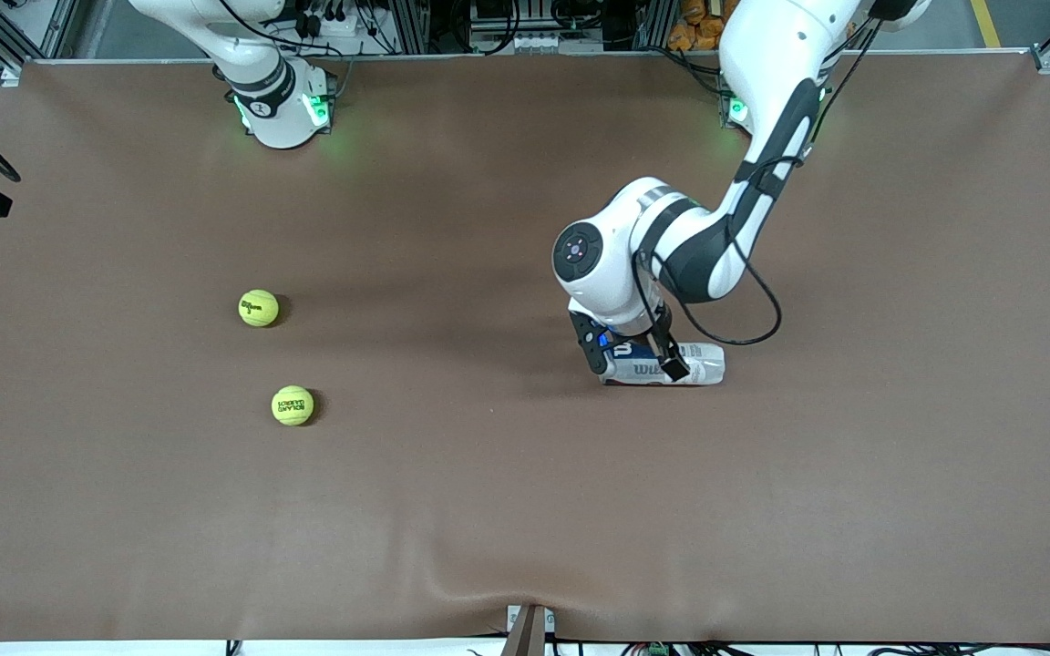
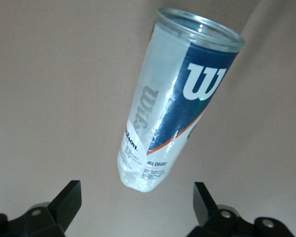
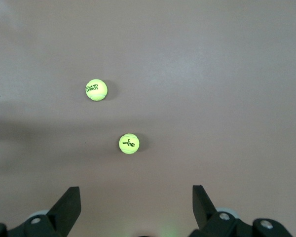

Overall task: Insert tennis ball vertically with right arm
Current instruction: 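Grasp the Wilson can with the left gripper and stand it upright, then carry the upright can toward the balls with the left gripper, then reach the right gripper down and grasp the Roland Garros ball, then carry the ball with the right gripper over the can's open rim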

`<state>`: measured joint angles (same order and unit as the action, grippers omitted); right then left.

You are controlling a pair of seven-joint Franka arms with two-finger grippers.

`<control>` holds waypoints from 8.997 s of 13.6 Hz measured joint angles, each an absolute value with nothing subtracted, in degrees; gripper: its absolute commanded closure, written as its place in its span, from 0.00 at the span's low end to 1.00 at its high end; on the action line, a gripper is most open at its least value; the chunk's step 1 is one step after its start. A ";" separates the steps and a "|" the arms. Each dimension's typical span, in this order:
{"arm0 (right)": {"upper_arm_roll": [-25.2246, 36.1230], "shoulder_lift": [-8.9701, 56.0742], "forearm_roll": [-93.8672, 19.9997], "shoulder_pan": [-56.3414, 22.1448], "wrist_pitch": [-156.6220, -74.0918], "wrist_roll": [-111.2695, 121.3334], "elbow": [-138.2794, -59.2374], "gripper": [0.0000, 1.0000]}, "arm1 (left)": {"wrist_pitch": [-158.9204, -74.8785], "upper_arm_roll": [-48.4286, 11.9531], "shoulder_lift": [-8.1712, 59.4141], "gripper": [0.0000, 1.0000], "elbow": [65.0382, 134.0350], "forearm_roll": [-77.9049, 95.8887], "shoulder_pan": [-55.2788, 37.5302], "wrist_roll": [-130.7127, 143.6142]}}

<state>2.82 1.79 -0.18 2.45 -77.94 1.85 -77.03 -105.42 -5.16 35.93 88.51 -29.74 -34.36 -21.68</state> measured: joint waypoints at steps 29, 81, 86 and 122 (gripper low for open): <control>2.85 1.80 -0.29 2.62 -77.90 1.84 -77.05 0.00 | -110.39 -4.31 45.84 0.32 88.42 -37.09 -36.45 -27.18; 1.59 37.38 -3.12 -9.26 -123.34 -10.46 -91.92 0.00 | -175.16 -10.53 55.22 0.37 75.42 -6.28 -36.51 -18.29; 1.58 38.04 -2.94 -9.43 -127.85 -10.45 -95.68 0.62 | -179.91 -11.17 56.61 0.38 75.43 -3.55 -36.65 -17.86; -2.90 35.87 -14.30 -25.64 -98.79 -63.84 -65.87 1.00 | -186.47 -14.66 60.88 0.00 79.77 1.07 -37.11 -15.04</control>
<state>-2.90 35.87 -14.30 -25.64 -98.79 -63.84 -65.87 -186.47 -14.66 60.88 79.77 1.07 -37.11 -15.04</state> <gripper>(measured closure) 0.370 0.000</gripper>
